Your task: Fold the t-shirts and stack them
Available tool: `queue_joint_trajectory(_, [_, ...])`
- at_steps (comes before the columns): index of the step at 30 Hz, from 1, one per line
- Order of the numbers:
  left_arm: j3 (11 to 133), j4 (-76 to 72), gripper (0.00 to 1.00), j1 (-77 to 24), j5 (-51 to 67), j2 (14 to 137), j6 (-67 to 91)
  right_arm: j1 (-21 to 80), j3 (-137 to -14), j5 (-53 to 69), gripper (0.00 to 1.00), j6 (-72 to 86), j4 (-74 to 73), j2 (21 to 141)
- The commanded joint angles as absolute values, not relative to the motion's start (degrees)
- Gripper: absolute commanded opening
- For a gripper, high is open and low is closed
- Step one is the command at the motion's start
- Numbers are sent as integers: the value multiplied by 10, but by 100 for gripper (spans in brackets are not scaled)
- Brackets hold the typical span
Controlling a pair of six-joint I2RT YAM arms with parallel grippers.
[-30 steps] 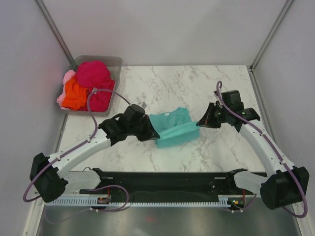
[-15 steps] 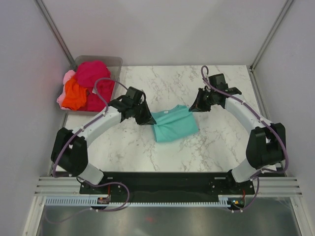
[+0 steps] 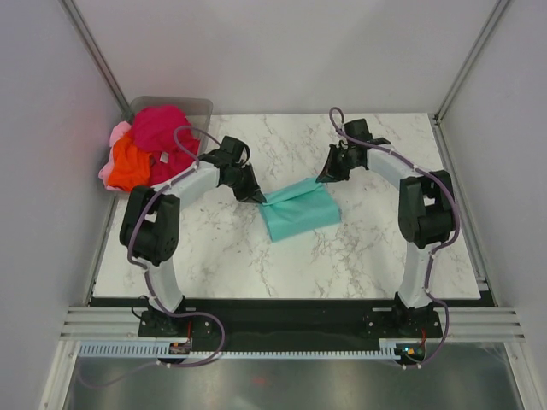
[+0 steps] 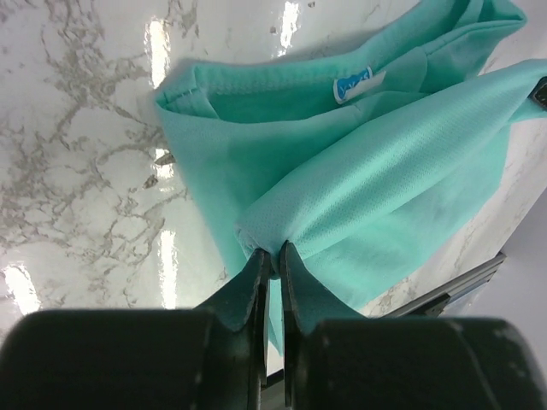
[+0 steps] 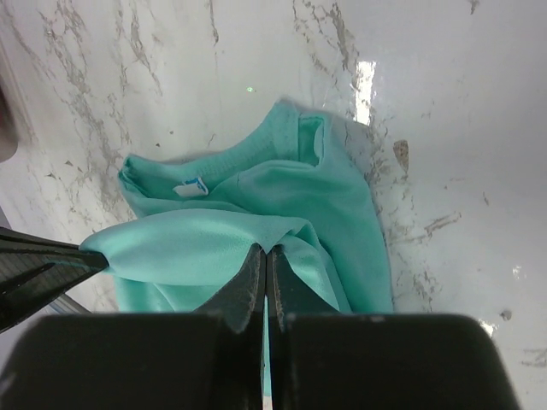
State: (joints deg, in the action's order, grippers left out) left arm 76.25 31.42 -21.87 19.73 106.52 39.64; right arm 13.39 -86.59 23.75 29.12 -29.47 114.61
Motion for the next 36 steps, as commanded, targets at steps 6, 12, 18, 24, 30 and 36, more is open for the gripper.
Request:
queue_joint_trajectory(6, [809, 340, 20, -196, 194, 1101, 354, 128, -969, 250, 8, 286, -258, 1215])
queue_joint_trajectory(12, [877, 368, 52, -185, 183, 1127, 330, 123, -1022, 256, 64, 294, -260, 1239])
queue_joint_trajectory(18, [998, 488, 59, -197, 78, 1095, 309, 115, -1046, 244, 87, 263, -279, 1189])
queue_joint_trajectory(24, [976, 485, 51, -262, 53, 1020, 321, 116, -872, 313, 52, 266, -212, 1059])
queue_joint_trajectory(30, [839, 303, 48, -359, 140, 975, 384, 128, -701, 405, 8, 322, -73, 1008])
queue_joint_trajectory(36, [723, 178, 44, -361, 215, 1048, 446, 127, -624, 375, 0, 316, -5, 1092])
